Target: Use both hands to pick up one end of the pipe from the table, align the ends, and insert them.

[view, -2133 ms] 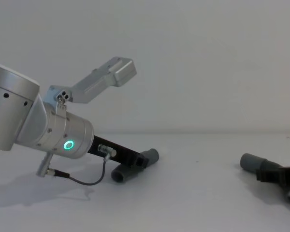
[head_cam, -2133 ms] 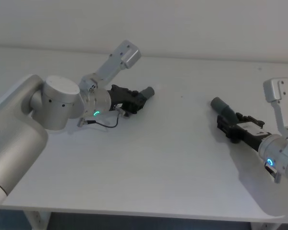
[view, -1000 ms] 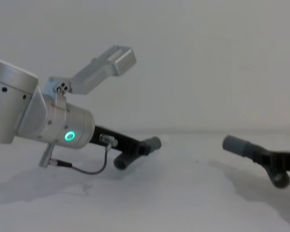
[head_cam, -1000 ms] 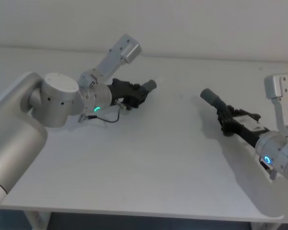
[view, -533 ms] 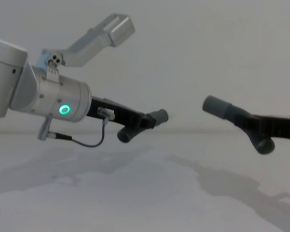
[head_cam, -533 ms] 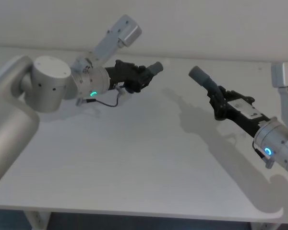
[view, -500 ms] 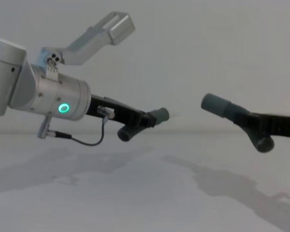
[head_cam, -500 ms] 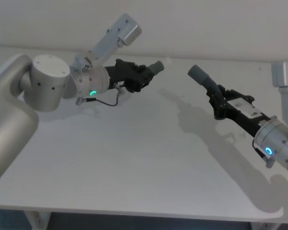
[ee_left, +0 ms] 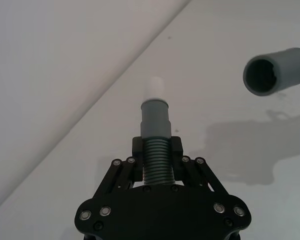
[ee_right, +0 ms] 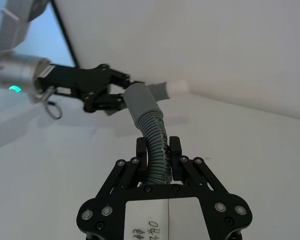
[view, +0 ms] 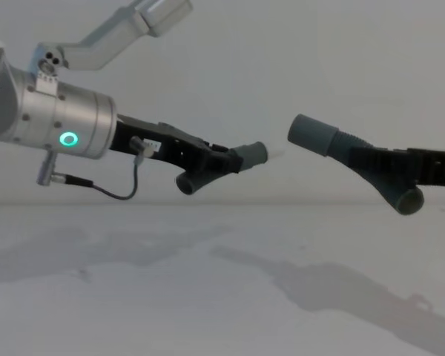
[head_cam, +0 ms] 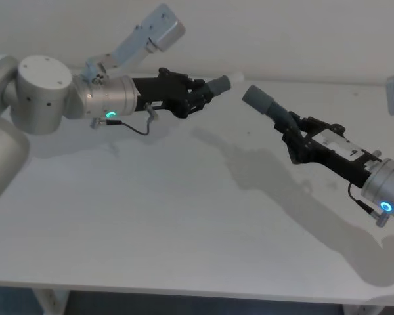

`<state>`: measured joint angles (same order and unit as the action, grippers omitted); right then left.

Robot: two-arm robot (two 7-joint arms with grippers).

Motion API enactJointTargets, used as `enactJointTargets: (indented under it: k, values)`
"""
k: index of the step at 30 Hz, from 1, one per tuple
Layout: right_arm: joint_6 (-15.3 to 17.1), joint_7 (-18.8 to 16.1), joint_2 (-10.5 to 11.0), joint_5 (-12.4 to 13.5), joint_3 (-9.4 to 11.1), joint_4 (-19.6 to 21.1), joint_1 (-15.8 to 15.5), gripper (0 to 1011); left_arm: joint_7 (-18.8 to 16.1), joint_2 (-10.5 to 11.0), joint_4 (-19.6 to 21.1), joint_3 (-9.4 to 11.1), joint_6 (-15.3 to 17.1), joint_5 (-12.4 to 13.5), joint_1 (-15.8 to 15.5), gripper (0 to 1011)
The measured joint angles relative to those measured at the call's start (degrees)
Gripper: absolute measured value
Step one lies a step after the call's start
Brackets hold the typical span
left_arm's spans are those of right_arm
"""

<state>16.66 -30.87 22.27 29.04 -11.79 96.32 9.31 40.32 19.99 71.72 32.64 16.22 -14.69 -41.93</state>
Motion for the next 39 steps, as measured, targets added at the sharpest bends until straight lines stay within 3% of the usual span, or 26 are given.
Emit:
enactJointTargets:
  k: [6,15,29,39]
  values:
    - [0.52,-4.95,2.54,2.10,-0.23,-0.03,0.65,256,3.34,1.54,0.13,0.38,-1.79,-0.79,-0.77,313]
    - [0.90,-9.22,5.04,3.99,-0.59,-0.23,1.28,256,9.92,3.80,0.62,1.57,-3.42,-2.45,-2.30,313]
    - [0.64,-11.94,7.43,4.85,-1.37,-0.44,1.63,256,20.27,6.93,1.57,4.50,-3.28,-3.95,-5.59,313]
    - [-0.46,-13.38,9.35,4.46,-2.05,-0.98,1.63,256,23.64,8.77,2.53,5.90,-2.17,-4.17,-7.12,313]
